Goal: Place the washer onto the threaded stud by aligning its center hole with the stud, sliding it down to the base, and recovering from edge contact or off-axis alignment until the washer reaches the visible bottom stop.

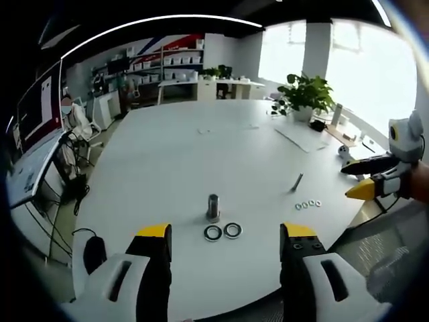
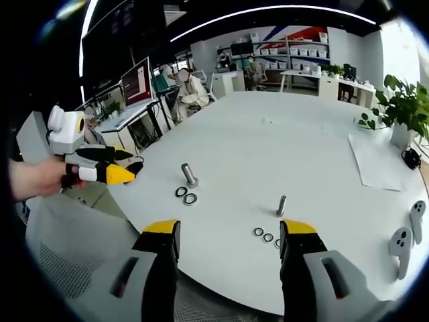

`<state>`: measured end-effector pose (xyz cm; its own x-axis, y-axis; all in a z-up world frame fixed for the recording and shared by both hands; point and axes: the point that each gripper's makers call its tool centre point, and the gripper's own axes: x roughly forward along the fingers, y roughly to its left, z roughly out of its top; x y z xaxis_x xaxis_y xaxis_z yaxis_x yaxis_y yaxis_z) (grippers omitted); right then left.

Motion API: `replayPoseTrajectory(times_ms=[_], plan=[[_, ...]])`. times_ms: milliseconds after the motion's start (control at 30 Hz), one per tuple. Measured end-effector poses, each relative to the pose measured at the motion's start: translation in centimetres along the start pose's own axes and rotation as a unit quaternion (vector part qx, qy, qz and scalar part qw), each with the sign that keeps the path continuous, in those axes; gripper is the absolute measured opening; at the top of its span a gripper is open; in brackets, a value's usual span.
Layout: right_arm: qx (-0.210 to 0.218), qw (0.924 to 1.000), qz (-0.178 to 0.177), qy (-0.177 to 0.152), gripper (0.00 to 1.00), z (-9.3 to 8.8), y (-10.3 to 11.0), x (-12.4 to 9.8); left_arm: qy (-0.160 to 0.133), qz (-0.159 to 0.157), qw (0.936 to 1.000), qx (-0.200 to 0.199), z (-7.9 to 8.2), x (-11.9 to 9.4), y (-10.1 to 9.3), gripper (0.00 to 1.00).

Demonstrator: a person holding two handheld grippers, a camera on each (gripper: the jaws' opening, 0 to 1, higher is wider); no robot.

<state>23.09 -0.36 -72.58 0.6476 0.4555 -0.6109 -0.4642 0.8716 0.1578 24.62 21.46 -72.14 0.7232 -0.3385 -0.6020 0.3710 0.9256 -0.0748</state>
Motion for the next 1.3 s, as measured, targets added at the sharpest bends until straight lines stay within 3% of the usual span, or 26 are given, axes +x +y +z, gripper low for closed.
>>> replayPoseTrajectory(times_ms=[733,1067,1300], plan=[[0.000,1.0000,0.000,0.004,0.62,0.0,-0.1,-0.1,0.026,-0.001,0.9997,0.003,-1.0,0.3,0.1,0.63],[0.008,1.0000,0.004,0.005,0.62,-0.1,-0.1,-0.1,0.083,-0.025,0.9958,0.031,-2.5,1.8,0.1,0.60],[0.000,0.9999,0.008,0.008,0.62,-0.2,0.2,0.0,0.102,-0.028,0.9938,0.035,-2.7,3.3,0.9,0.60]])
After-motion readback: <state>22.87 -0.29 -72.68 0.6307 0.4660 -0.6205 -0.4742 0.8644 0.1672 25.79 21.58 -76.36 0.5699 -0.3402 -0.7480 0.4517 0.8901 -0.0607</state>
